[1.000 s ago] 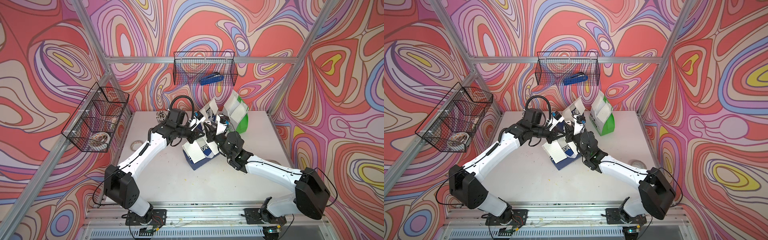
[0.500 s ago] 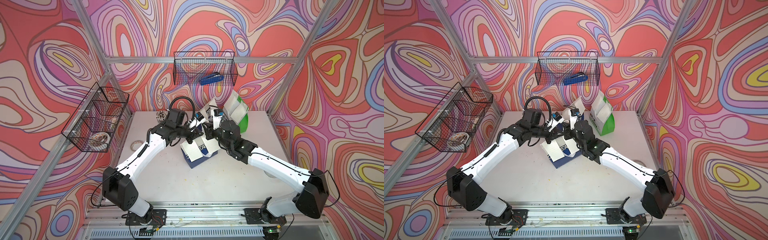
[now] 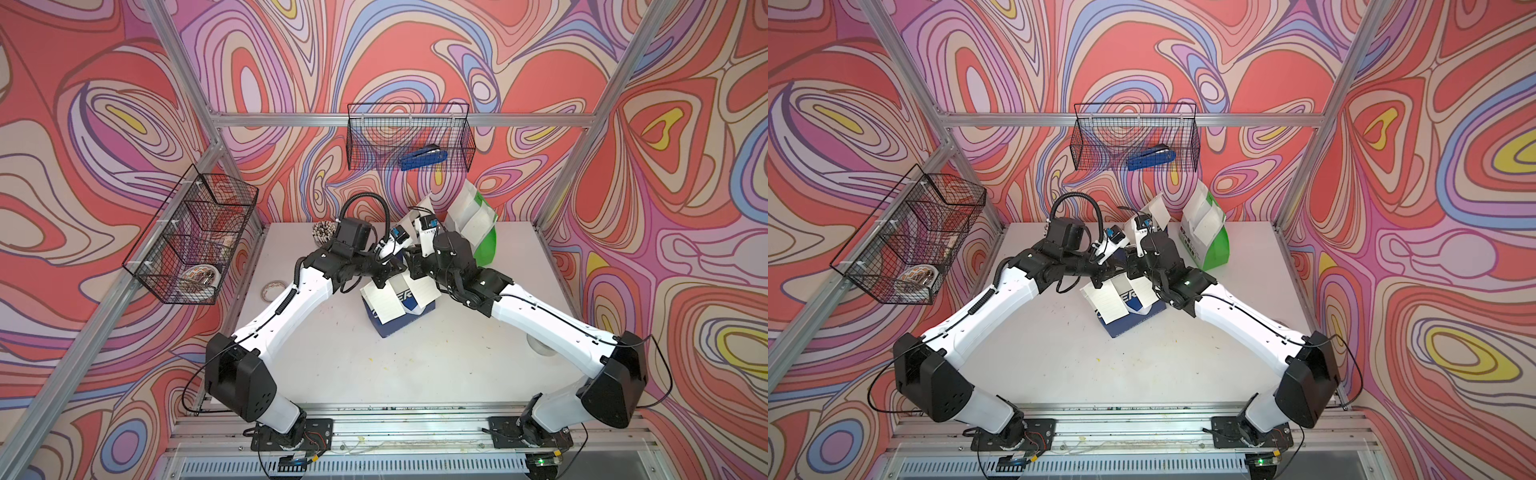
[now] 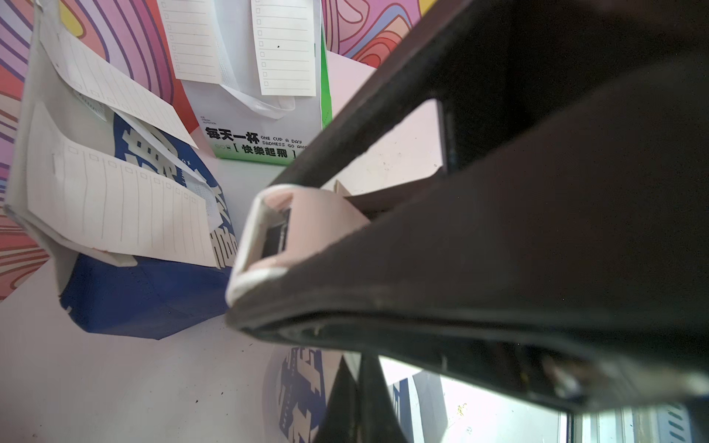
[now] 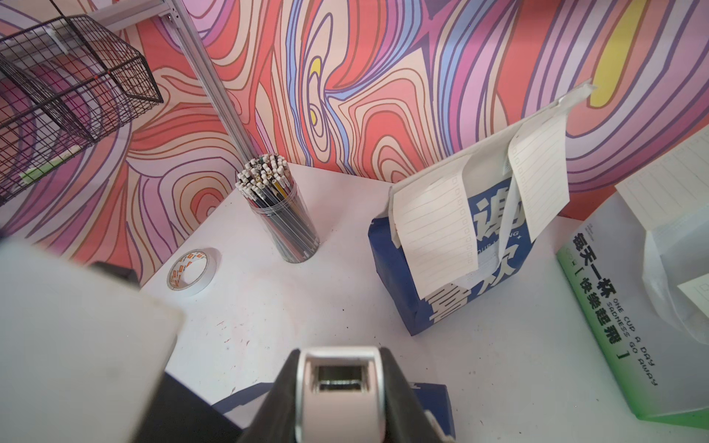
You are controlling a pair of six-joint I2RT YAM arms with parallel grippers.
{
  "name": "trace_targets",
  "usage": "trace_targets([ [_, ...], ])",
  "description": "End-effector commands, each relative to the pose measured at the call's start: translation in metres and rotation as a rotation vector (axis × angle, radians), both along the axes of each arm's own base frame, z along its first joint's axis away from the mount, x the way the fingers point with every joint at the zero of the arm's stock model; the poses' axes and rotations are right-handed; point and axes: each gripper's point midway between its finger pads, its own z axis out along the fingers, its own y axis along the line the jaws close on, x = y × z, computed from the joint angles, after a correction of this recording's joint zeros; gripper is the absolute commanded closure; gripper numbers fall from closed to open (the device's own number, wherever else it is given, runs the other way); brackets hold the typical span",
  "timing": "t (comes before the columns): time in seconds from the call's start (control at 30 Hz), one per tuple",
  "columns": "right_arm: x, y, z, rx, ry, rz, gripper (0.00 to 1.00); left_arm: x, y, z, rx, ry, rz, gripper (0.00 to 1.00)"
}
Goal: Staple the receipts to the bags
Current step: Place the stapler in the takeout bag.
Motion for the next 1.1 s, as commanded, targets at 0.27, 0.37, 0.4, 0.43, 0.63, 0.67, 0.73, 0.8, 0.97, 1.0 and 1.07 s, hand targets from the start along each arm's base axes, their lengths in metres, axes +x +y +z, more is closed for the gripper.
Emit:
trace_targets([
  [0.27, -0.024, -0.001, -0.031, -0.197, 0.027, 0.167, 0.63, -0.008, -0.006, 0.039, -0.048, -0.136, -0.073, 1.00],
  [0.37, -0.021, -0.009, -0.030, -0.212, 0.006, 0.128, 0.69, -0.008, -0.005, 0.038, -0.045, -0.134, -0.072, 1.00],
  [0.4, -0.020, -0.012, -0.029, -0.223, -0.009, 0.117, 0.71, -0.008, -0.005, 0.038, -0.043, -0.131, -0.071, 1.00],
  [0.43, -0.021, -0.014, -0.029, -0.236, -0.017, 0.116, 0.73, -0.008, -0.005, 0.038, -0.040, -0.131, -0.069, 1.00],
  [0.63, -0.026, -0.022, -0.038, -0.305, -0.037, 0.135, 0.75, -0.007, -0.004, 0.037, -0.030, -0.121, -0.064, 1.00],
  [0.67, -0.027, -0.022, -0.041, -0.312, -0.036, 0.141, 0.71, -0.007, -0.004, 0.037, -0.029, -0.120, -0.064, 1.00],
  [0.73, -0.028, -0.021, -0.043, -0.306, -0.030, 0.146, 0.64, -0.005, -0.005, 0.036, -0.027, -0.116, -0.061, 1.00],
  [0.8, -0.031, -0.018, -0.040, -0.269, -0.029, 0.161, 0.62, -0.005, -0.006, 0.036, -0.031, -0.113, -0.064, 1.00],
  [0.97, -0.038, -0.017, -0.020, -0.188, -0.068, 0.173, 0.52, -0.007, -0.006, 0.036, -0.029, -0.117, -0.080, 1.00],
  [1.0, -0.040, -0.018, -0.013, -0.174, -0.085, 0.174, 0.49, -0.009, -0.007, 0.036, -0.029, -0.117, -0.092, 1.00],
  [1.07, -0.043, -0.022, -0.003, -0.154, -0.109, 0.180, 0.44, -0.013, -0.008, 0.035, -0.029, -0.123, -0.122, 1.00],
])
